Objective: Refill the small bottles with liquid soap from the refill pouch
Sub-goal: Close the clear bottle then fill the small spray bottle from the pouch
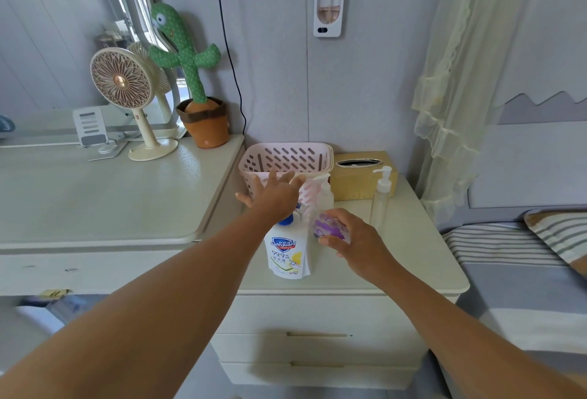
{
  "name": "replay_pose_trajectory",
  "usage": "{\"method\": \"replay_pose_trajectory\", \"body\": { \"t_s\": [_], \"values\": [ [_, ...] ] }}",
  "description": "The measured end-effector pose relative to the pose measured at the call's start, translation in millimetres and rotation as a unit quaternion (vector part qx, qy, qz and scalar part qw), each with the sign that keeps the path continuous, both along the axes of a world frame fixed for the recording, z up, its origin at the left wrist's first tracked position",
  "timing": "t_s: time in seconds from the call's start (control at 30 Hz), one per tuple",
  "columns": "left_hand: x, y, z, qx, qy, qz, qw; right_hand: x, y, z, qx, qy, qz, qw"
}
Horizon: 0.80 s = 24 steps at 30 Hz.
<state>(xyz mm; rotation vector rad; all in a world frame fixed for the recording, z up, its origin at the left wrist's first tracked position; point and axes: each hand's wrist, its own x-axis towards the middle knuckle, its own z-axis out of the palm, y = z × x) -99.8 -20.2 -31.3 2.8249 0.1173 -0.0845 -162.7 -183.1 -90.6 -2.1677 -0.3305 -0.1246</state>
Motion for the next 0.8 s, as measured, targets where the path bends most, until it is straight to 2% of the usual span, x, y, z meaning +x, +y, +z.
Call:
{"method": "replay_pose_trajectory", "body": {
  "t_s": [0.13,0.5,0.8],
  "values": [
    [5.9,3.1,4.6,-0.025,0.004,0.014,1.0,0.9,-0.3,5.6,-0.002,-0.008,0.001,1.0],
    [-1.1,2.0,-1.7,-0.008,0.008,0.007,1.0,-0.4,1.6,-1.9,-0.007,0.0,-0.004,1.0],
    [2.1,2.0,3.1,-0.035,0.006,0.012,0.999,1.2,1.3,4.0,-0.003,-0.006,-0.008,1.0]
  ]
}}
